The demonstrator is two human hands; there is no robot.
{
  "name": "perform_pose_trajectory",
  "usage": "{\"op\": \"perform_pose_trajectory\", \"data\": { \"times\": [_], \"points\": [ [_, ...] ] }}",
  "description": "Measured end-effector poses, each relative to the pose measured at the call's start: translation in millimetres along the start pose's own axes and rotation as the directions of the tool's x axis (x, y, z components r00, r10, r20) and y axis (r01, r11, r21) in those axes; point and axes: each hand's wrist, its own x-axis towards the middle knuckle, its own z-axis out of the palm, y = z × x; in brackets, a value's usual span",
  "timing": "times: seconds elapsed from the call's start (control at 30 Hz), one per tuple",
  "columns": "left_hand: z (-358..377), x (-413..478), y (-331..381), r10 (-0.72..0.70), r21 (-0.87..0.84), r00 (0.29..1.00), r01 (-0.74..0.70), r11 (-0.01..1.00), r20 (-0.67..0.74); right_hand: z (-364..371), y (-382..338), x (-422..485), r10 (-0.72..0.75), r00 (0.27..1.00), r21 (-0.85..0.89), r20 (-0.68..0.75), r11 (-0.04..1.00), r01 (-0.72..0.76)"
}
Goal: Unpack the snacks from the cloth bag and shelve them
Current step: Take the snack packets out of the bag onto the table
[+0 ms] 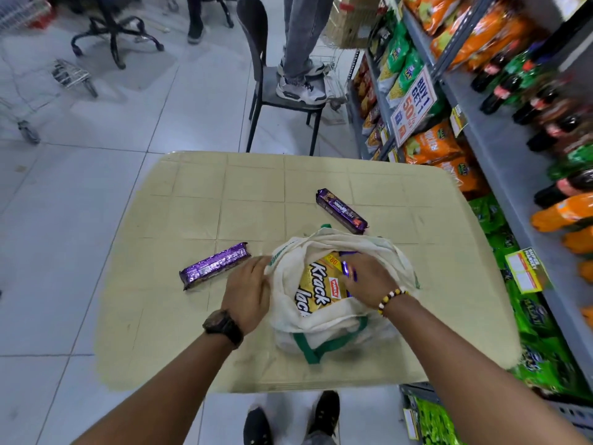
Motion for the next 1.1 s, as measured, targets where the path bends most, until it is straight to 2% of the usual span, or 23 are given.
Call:
{"op": "perform_pose_trajectory", "data": {
  "times": [0.07, 0.17, 0.27, 0.4, 0.53, 0.63, 0.7, 0.8, 0.9, 0.97, 1.03, 1.1],
  "points": [
    [-4.7, 4.3, 20.4, 0.119, 0.061, 0.992, -0.121, 0.991, 0.030, 13.6, 0.3, -10.0, 0.009, 0.996, -0.035, 0.086, 0.999, -0.006],
    [-0.3, 4.8, 37.2, 0.276, 0.244, 0.918, -0.348, 0.905, 0.284, 27.3, 4.1, -21.4, 0.031, 0.986, -0.048, 0.166, 0.999, -0.023],
    [-0.8, -0.8, 41.6, 0.228, 0.363, 0.846, -0.429, 0.827, 0.482, 38.7, 13.6, -32.0, 0.014, 0.964, -0.093, 0.265, 0.996, 0.011],
    [-1.7, -11.9, 37.7, 0.015, 0.446, 0.844, -0.299, 0.843, 0.537, 46.3, 23.2, -43.0, -0.063, 0.928, -0.169, 0.367, 0.977, 0.133],
    [4.4, -24.4, 38.3, -0.060, 0.452, 0.826, -0.244, 0.858, 0.560, 53.3, 21.3, -53.4, -0.123, 0.849, -0.172, 0.514, 0.955, 0.243],
    [4.9, -29.1, 40.2, -0.170, 0.458, 0.817, -0.125, 0.880, 0.551, 59.1, 22.5, -59.7, -0.149, 0.791, -0.151, 0.593, 0.945, 0.291],
    [5.9, -31.9, 34.3, -0.244, 0.473, 0.795, -0.061, 0.879, 0.556, 60.9, 26.8, -60.2, -0.178, 0.780, -0.108, 0.600, 0.948, 0.299],
    [8.3, -40.5, 12.2, -0.415, 0.496, 0.685, 0.090, 0.864, 0.599, 57.8, 34.1, -56.8, -0.171, 0.863, -0.013, 0.476, 0.979, 0.201],
    [3.2, -43.2, 2.1, -0.473, 0.519, 0.629, 0.127, 0.845, 0.617, 50.5, 38.2, -49.9, -0.057, 0.976, 0.138, 0.211, 0.990, 0.028],
    [-0.2, -40.5, 6.9, -0.467, 0.514, 0.694, 0.161, 0.842, 0.548, 45.1, 39.4, -46.0, 0.057, 0.996, 0.261, 0.071, 0.963, -0.073],
    [-2.0, -38.3, 15.4, -0.468, 0.427, 0.787, 0.291, 0.856, 0.402, 42.0, 42.2, -42.5, 0.157, 0.986, 0.395, 0.051, 0.904, -0.164],
    [-2.1, -36.2, 27.5, -0.494, 0.072, 0.794, 0.504, 0.861, 0.353, 41.4, 42.3, -40.8, 0.215, 0.964, 0.598, 0.154, 0.757, -0.264]
  ]
}}
